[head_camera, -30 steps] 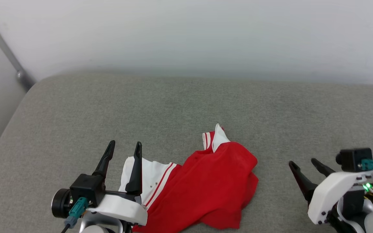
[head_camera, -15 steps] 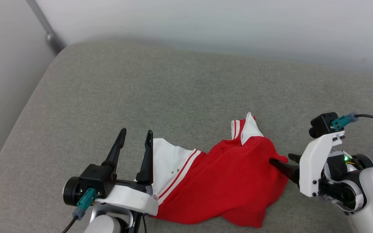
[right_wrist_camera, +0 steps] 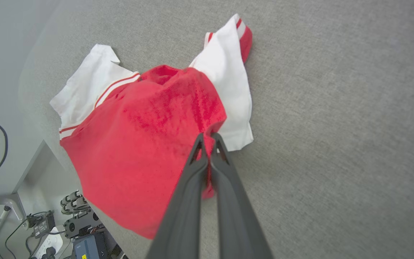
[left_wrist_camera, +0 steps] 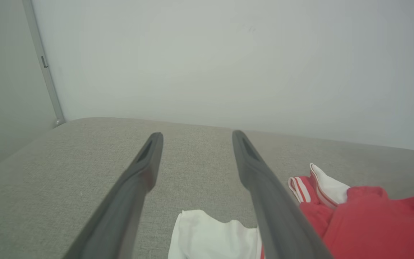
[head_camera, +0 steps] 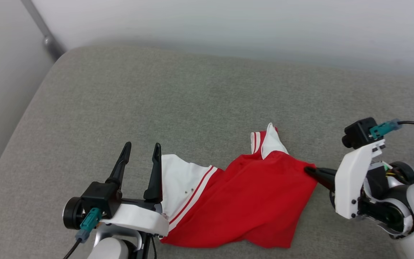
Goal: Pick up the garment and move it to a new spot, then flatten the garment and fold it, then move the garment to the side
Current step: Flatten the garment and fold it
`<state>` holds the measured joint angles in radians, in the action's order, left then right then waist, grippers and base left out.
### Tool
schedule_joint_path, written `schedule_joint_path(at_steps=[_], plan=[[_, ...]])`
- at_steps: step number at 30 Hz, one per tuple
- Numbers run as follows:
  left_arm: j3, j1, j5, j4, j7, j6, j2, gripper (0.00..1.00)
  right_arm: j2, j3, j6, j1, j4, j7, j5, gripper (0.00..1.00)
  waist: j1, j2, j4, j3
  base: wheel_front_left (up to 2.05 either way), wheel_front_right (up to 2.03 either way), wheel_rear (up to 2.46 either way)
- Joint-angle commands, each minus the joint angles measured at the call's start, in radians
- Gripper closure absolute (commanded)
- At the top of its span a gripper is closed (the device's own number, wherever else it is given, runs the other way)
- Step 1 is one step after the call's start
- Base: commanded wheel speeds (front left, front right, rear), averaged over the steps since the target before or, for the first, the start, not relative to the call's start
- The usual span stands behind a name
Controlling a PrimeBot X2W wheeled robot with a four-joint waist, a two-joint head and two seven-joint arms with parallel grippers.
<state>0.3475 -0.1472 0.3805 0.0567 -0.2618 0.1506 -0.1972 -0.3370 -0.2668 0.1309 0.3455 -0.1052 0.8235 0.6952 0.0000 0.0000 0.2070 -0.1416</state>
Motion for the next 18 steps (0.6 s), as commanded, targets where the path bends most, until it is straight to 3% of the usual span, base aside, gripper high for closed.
schedule_joint_path(at_steps=[1,4,8,12,17,18], plan=[[-0.009,0.013,-0.006,0.001,-0.004,0.000,-0.003,0.00,-0.015,0.010,0.000,-0.021,0.034,-0.017,-0.006,1.00,0.0000,0.0000,-0.024,0.018,0.00,0.00,0.00],[-0.019,0.022,-0.008,0.005,-0.004,-0.003,-0.010,0.00,-0.033,0.054,0.000,-0.078,0.093,-0.041,-0.035,1.00,0.0000,0.0000,-0.051,0.038,0.00,0.00,0.00],[-0.025,0.039,-0.008,0.007,-0.004,-0.002,-0.020,0.00,-0.009,0.160,0.000,-0.221,0.173,-0.046,-0.083,1.00,0.0000,0.0000,-0.087,0.054,0.00,0.00,0.00],[-0.030,0.045,-0.003,0.004,-0.002,0.004,-0.028,0.00,0.073,0.260,0.000,-0.415,0.229,-0.025,-0.146,1.00,0.0000,0.0000,-0.116,0.059,0.00,0.00,0.00],[-0.035,0.055,0.000,-0.002,0.006,0.011,-0.037,0.00,0.197,0.298,0.000,-0.586,0.202,-0.031,-0.204,1.00,0.0000,0.0000,-0.142,0.062,0.00,0.00,0.00],[-0.037,0.056,0.001,-0.003,0.008,0.013,-0.038,0.00,0.211,0.298,0.000,-0.597,0.185,-0.046,-0.213,0.75,0.0000,0.0000,-0.147,0.063,0.00,0.00,0.00]])
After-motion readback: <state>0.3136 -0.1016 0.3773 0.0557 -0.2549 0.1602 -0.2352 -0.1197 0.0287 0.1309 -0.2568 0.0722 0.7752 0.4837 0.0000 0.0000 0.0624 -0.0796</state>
